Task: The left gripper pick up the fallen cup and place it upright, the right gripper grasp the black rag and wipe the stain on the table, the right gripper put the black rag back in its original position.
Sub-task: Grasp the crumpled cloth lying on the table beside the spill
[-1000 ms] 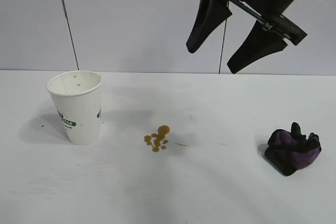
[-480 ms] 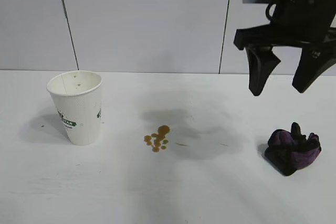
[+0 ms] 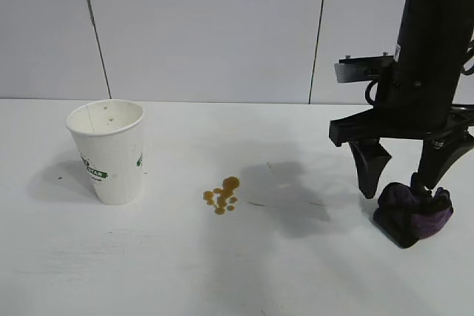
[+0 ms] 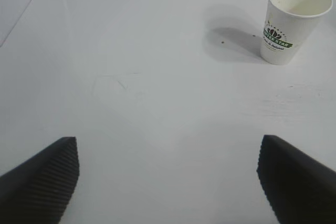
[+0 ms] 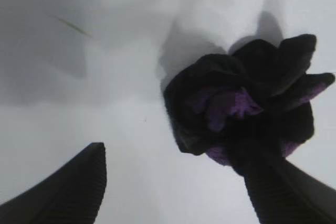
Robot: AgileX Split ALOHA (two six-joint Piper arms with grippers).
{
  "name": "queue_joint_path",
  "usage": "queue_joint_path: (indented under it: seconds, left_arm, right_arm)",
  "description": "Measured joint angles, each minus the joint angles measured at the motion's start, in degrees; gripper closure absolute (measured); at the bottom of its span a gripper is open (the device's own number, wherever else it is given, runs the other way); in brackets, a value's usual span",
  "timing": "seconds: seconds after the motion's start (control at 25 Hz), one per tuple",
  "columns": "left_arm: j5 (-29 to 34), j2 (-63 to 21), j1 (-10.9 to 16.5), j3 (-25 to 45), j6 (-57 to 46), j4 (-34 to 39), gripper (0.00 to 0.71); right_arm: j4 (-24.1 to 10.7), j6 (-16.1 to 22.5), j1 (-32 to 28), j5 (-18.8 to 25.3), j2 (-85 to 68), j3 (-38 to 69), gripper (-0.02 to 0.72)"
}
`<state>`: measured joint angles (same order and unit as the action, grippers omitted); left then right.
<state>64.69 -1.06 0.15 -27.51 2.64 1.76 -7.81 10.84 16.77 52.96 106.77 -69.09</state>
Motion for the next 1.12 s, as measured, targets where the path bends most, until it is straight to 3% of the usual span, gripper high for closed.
queue_joint_path:
  seconds: [0.12,0.28,0.84,0.88,1.0,1.04,1.12]
  left_arm:
    - [0.0,0.0,0.0,0.0,0.0,0.0,0.047]
    - [0.0,0.0,0.0,0.0,-0.06,0.0,0.047]
    - [0.0,0.0,0.0,0.0,-0.06,0.0,0.047]
    - [0.0,0.0,0.0,0.0,-0.06,0.0,0.047]
    - [0.0,0.0,0.0,0.0,-0.07,0.0,0.047]
    - [0.0,0.0,0.0,0.0,-0.07,0.0,0.047]
    - [0.0,0.0,0.0,0.0,-0.07,0.0,0.047]
  right_arm:
    - [-2.68,1.93,-0.2,0.14,0.3,0.0,0.201]
    - [-3.02,2.61,-1.89,0.2,1.98,0.0,0.201]
    - [-0.66,2.62,-3.84,-2.11,7.22,0.0,0.212]
    - [-0.59,2.62,-3.84,-2.22,7.39,0.0,0.253]
    - [-0.33,2.62,-3.84,-2.53,7.45,0.0,0.538]
    - [-0.28,2.35,-3.84,-2.46,7.25,-0.06,0.592]
    - [-0.22,1.48,-3.84,-1.76,6.74,-0.3,0.621]
